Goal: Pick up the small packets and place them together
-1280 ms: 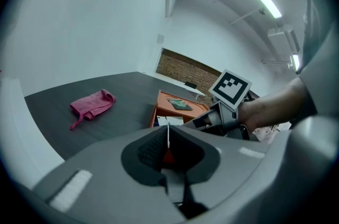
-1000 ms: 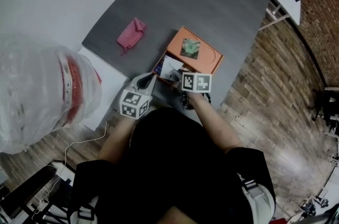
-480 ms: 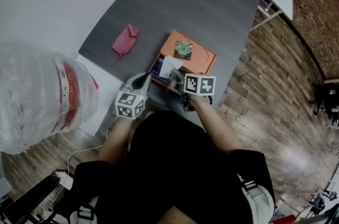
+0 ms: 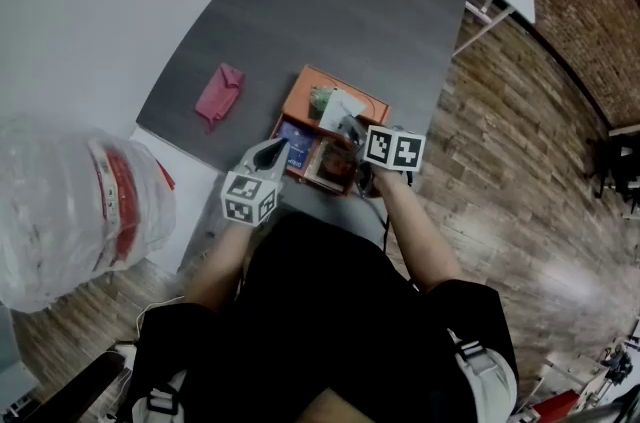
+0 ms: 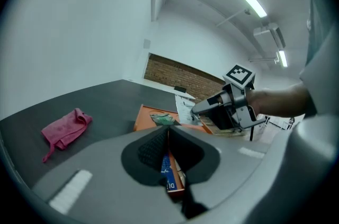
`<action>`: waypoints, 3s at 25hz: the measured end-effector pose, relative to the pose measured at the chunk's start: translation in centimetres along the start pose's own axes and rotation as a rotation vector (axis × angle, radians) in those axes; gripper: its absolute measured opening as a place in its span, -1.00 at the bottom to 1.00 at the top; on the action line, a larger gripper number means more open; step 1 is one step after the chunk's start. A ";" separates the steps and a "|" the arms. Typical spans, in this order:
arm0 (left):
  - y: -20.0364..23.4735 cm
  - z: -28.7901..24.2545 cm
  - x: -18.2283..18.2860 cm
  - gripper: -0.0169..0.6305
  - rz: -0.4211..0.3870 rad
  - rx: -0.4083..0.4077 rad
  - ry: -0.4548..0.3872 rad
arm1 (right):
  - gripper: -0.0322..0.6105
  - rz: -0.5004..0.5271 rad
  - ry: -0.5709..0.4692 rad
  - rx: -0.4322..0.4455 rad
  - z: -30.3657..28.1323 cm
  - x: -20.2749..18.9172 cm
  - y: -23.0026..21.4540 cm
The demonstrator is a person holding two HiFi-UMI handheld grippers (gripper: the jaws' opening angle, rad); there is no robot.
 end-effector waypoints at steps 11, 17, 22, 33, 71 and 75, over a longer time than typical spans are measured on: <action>-1.2 -1.3 -0.3 -0.92 -0.017 -0.021 0.050 | -0.64 -0.011 0.050 -0.095 0.3 -1.2 -4.3; -1.5 -1.2 -0.9 -0.92 -0.015 -0.010 0.077 | -0.60 0.033 0.067 -0.138 -0.1 -1.4 -4.5; -1.5 -1.1 -0.8 -0.92 -0.016 -0.006 0.073 | -0.39 0.062 0.063 -0.150 -0.2 -1.3 -4.4; -1.6 -1.1 0.0 -0.92 -0.047 -0.022 0.054 | -0.47 0.091 -0.103 -0.143 1.5 0.4 -3.3; -3.9 -10.6 -5.7 -0.19 -0.302 -0.171 0.710 | -0.89 0.336 -0.223 0.102 10.3 -8.4 0.9; -3.8 -11.1 -6.8 0.04 -0.295 -0.156 0.757 | -0.89 0.319 -0.221 0.088 10.7 -8.9 0.4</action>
Point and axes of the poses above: the fingertips, and each gripper's own axes: z backward along the fingers, y to its left, x out of its top, the point moved 7 cm from there along z, backward along the fingers, and after that the axes turned 12 degrees about z, right-handed, at the moved point
